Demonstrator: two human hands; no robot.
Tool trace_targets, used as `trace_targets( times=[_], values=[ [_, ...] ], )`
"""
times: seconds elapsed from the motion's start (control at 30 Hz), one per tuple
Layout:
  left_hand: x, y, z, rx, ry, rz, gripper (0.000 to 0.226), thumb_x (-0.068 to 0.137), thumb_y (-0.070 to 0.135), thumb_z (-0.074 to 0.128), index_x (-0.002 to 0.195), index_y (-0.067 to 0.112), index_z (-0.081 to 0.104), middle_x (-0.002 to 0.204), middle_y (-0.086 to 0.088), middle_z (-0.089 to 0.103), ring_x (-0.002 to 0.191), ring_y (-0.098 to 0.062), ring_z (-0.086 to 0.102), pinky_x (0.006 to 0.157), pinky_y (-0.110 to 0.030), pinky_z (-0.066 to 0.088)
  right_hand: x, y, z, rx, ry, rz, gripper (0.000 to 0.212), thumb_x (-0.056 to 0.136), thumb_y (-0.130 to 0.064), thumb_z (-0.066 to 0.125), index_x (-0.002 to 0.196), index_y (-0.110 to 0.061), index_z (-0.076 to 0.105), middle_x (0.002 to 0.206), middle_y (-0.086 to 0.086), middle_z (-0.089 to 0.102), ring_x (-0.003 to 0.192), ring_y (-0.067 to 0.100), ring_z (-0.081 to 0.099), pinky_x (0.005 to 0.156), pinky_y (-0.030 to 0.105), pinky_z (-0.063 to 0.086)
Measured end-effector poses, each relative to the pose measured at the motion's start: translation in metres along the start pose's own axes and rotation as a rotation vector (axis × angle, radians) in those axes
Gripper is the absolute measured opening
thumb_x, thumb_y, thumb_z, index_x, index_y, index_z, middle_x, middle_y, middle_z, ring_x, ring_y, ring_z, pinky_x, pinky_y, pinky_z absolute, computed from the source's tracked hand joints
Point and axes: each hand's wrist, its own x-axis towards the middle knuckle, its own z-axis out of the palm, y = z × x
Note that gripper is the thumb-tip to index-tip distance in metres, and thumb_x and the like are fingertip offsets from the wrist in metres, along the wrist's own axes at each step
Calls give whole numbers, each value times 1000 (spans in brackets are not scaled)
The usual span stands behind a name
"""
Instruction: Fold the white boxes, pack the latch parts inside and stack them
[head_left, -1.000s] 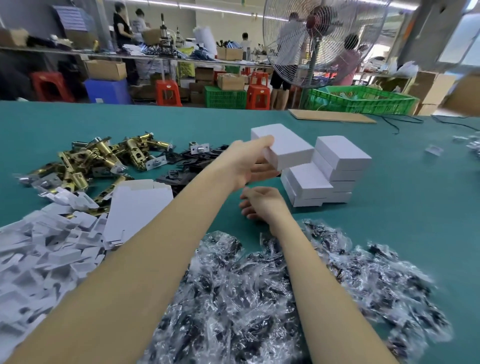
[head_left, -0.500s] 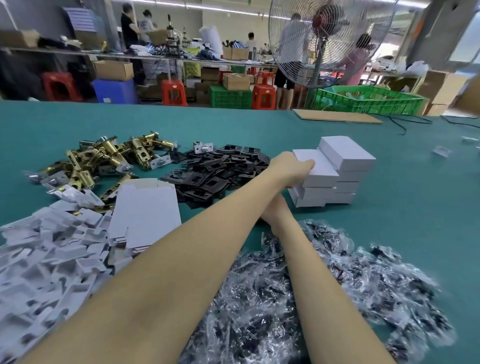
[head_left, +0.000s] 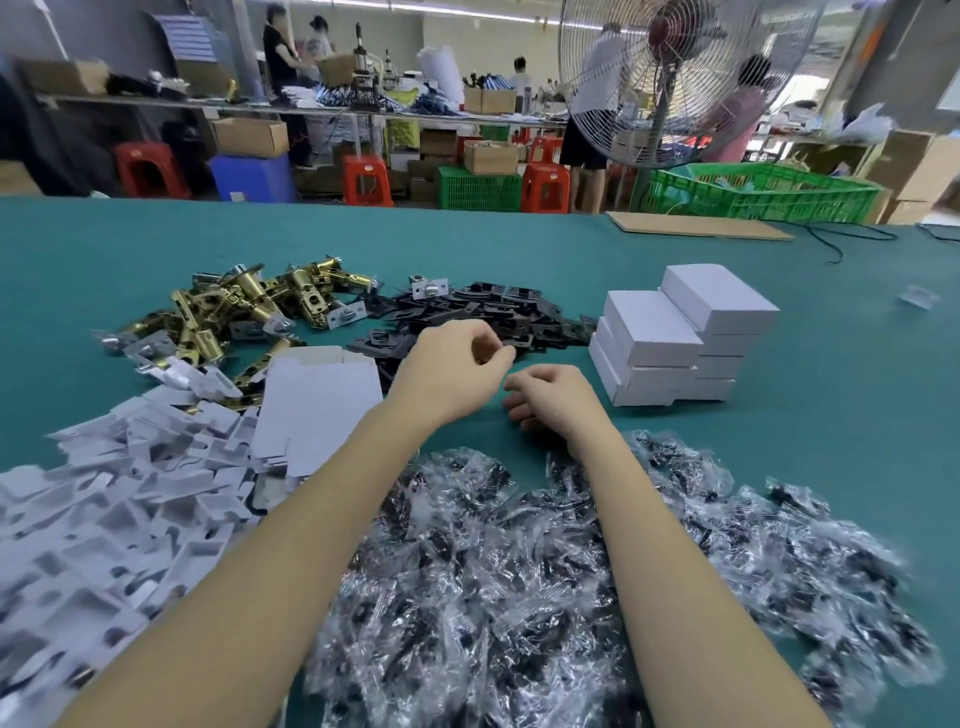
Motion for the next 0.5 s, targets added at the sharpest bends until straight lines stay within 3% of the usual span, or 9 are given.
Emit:
trace_targets(
  times=[0.1,0.2,0.33,0.4,0.5],
  values=[
    [-14,-12,0,-33,-32,-10,18,93,42,66,88,27,73,87,13,71,87,-8,66,85,-34,56,-1,0,-1,-33,-21,-21,13,94,-18,63,88,-11,73,74,4,74,57,13,65,53,23,50],
    [-21,-17,5,51,-198,-12,22,96,45,62,100,26,72,100,8,72,95,-13,66,89,-36,56,-4,-2,-3,-133,-78,-69,16,96,-18,61,87,-16,74,69,-3,72,60,9,65,58,23,54],
    [-24,-15,11,209,-302,52,25,97,44,59,104,22,69,95,4,70,94,-20,66,81,-35,55,-11,-19,-6,-263,-186,-77,17,100,-25,57,102,-18,73,95,2,72,75,13,67,68,29,60],
    [-26,-16,12,213,-314,59,21,97,40,58,98,21,66,91,1,67,89,-24,64,78,-39,55,-15,-35,-1,-383,-182,-195,19,101,-28,56,104,-22,74,100,-3,72,87,15,66,81,37,60],
    [-27,-17,15,219,-304,79,21,98,37,58,109,19,64,103,-3,68,96,-24,63,86,-44,55,-30,-60,17,-433,-197,-385,20,101,-34,54,110,-29,72,107,-10,70,100,9,63,82,30,51]
  ],
)
